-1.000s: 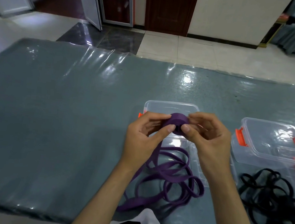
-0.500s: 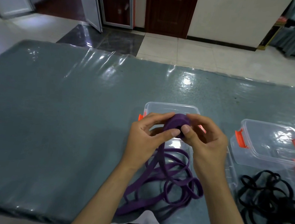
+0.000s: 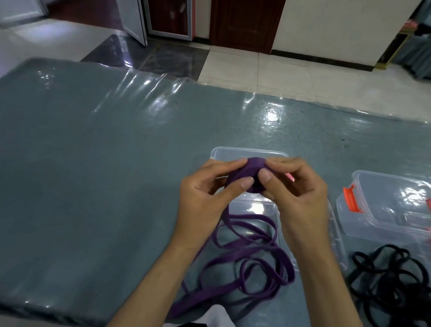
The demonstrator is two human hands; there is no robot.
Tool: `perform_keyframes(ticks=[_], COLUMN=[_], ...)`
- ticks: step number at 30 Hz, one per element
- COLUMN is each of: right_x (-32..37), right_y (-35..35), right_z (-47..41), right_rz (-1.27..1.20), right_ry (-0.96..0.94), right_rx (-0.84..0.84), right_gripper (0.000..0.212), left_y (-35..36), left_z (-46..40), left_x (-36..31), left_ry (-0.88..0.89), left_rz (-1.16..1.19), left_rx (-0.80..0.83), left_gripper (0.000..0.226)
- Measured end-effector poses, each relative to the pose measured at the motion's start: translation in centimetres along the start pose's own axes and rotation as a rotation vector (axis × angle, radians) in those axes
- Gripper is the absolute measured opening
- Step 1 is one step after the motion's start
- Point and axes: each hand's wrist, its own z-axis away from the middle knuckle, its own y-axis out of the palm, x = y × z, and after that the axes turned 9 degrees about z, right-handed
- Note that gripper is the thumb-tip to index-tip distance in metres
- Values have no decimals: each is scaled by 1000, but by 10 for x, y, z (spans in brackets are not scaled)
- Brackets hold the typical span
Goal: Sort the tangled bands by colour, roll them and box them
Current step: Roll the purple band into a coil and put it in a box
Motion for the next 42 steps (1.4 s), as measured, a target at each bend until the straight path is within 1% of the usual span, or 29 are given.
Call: perform_keyframes(ticks=[3,4,6,9,12,14,16,19,22,24,26,28,30,33,36,38,41,42], right_x=[-4,-2,3,3,-6,-10,-9,-5,-9,-16,-18,-19,-18,-12,-8,-7,-8,-8], right_y=[-6,-7,-9,-5,1,0,-6,-14,-8,1,7,7,4,0,-1,0,1,0], right_z=[3,2,0,-1,7,12,10,4,7,14,20,19,16,8,6,8,11,10], right_rz=[45,77,137,157,120,65,89,179,111,20,-42,-51,-51,107,259,289,311,327], right_ry=[55,59,30,-33,-51,13,62,53,31,73,157,209,216,128,-23,-97,-145,-149], right_rx=[37,44,35,4,26,61,110,139,76,40,42,80,113,82,61,59,52,59], right_gripper=[27,28,23,24,17,13,16,18,24,25,31,31,28,27,30,31,35,36], left_y=[-11,-11,-9,-8,-18,-26,-29,-25,-20,-21,-24,-24,-24,-22,-24,-25,-25,-26], left_z=[1,1,1,0,-8,-12,-11,-3,-2,-6,-8,-8,-7,-6,-8,-10,-12,-12], left_x=[-2,-3,-3,-6,-13,-18,-18,-13,-10,-11,-12,-13,-12,-11,-12,-15,-19,-21], left_ry=[-46,-68,-145,-258,-213,-185,-179,-197,-150,-69,3,19,3,-47,-64,-62,-106,-127], left_rz=[-56,-73,-68,-35,-141,-257,-311,-227,-144,-145,-126,-106,-120,-144,-160,-163,-141,-166], left_rx=[-22,-18,2,56,123,156,183,190,130,60,0,-20,-20,17,89,82,125,139], left_gripper=[44,44,40,36,37,34,33,32,38,38,37,36,34,30,39,43,37,35])
